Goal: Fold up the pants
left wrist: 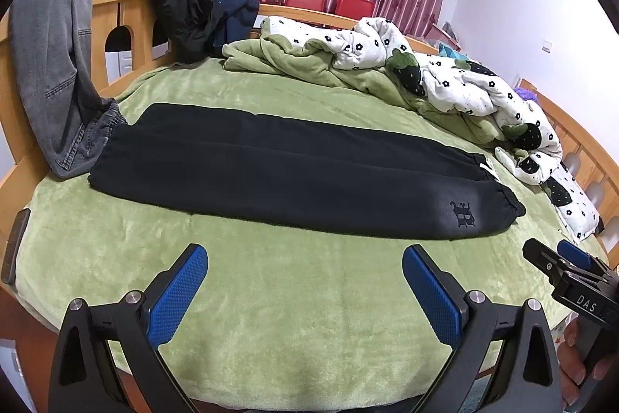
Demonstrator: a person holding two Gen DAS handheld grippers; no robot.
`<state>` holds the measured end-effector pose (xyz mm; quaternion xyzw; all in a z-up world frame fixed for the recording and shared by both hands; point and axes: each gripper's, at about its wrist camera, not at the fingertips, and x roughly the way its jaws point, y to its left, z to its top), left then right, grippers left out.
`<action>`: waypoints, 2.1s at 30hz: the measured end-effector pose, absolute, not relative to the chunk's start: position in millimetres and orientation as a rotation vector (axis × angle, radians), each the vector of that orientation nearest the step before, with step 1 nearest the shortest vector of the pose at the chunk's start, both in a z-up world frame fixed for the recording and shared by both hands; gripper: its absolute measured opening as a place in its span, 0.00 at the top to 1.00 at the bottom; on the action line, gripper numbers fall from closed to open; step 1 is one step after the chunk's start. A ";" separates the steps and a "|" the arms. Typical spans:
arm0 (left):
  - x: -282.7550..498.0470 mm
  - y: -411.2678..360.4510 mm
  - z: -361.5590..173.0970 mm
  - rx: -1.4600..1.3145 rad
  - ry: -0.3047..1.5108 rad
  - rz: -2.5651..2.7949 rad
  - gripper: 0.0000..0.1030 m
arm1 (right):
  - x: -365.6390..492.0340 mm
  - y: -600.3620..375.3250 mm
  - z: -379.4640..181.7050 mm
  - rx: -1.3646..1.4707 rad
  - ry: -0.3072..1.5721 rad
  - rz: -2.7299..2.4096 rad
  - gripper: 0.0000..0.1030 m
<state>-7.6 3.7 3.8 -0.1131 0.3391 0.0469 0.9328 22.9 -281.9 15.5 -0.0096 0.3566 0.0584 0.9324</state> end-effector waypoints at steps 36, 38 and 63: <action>-9.5 13.4 2.5 -0.236 0.688 0.092 0.02 | 21.1 -280.8 6.0 0.006 0.752 0.135 0.01; -9.6 13.4 2.5 -0.237 0.688 0.093 0.02 | 21.4 -281.2 6.3 0.005 0.752 0.135 0.01; -12.3 -1.8 5.5 -0.280 0.674 0.044 0.02 | 30.5 -289.0 7.5 0.095 0.787 0.175 0.01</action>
